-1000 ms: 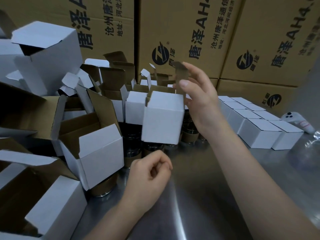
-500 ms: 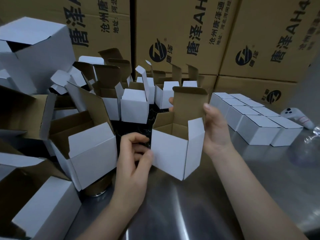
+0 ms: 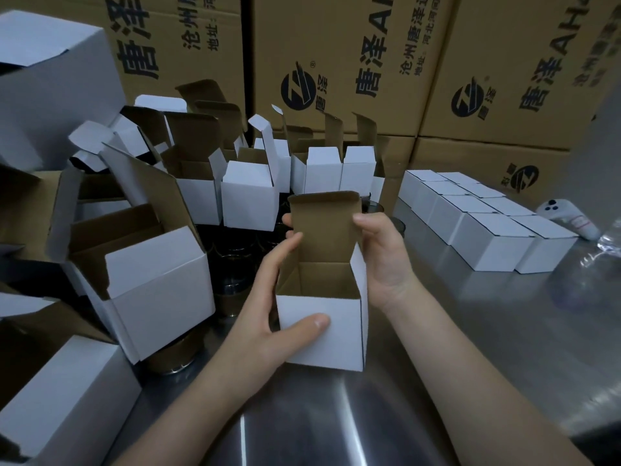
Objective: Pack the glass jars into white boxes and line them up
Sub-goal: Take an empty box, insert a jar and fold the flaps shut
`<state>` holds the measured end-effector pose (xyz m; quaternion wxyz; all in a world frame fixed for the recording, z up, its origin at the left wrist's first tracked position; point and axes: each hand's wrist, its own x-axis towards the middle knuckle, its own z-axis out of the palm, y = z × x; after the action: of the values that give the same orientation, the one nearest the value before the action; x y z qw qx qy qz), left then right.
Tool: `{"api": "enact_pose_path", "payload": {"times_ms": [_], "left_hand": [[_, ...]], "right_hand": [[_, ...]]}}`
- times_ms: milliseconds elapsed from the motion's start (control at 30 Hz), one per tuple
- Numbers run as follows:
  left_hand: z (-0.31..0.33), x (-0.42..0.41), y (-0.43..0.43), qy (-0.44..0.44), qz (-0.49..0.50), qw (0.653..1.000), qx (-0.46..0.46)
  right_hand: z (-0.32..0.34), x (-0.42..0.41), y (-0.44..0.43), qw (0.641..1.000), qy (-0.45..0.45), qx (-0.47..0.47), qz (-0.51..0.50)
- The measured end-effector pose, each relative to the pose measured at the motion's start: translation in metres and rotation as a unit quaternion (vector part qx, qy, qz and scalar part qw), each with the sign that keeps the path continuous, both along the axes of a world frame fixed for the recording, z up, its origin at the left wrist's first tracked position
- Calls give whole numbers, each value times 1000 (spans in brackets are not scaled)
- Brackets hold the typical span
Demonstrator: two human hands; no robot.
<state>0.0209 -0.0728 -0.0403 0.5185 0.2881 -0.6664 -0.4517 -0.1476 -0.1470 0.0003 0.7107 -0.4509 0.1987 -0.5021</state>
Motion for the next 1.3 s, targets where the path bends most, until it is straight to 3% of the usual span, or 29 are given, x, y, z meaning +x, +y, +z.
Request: {"api": "enact_pose_path", "payload": {"times_ms": [233, 333, 400, 500, 600, 667, 767, 933, 1033, 1300], "left_hand": [[-2, -3, 0, 11, 56, 998, -2], [-3, -4, -1, 19, 86, 996, -7], [-3, -4, -2, 20, 103, 994, -5], [-4, -3, -3, 11, 123, 992, -5], [-5, -4, -4, -8, 134, 991, -17], [-6, -4, -4, -24, 139, 990, -24], [-7, -3, -5, -39, 138, 989, -27], [-9, -2, -6, -50, 137, 989, -33], [-10, -2, -6, -54, 137, 989, -34], [-10, -1, -7, -75, 136, 987, -42]], "right_hand": [[-5, 0, -6, 993, 59, 11, -100], [-10, -2, -15, 969, 92, 26, -228], [-14, -7, -22, 917, 149, 35, -369], [-24, -24, -35, 801, 265, -9, -537], [-35, -43, -45, 732, 369, -35, -572], [-40, -51, -52, 717, 403, -29, -568], [-45, -57, -60, 727, 410, -30, -549], [-48, -61, -62, 790, 393, -15, -471], [-49, -63, -62, 802, 373, -8, -466], [-39, -69, -54, 837, 243, 16, -491]]}}
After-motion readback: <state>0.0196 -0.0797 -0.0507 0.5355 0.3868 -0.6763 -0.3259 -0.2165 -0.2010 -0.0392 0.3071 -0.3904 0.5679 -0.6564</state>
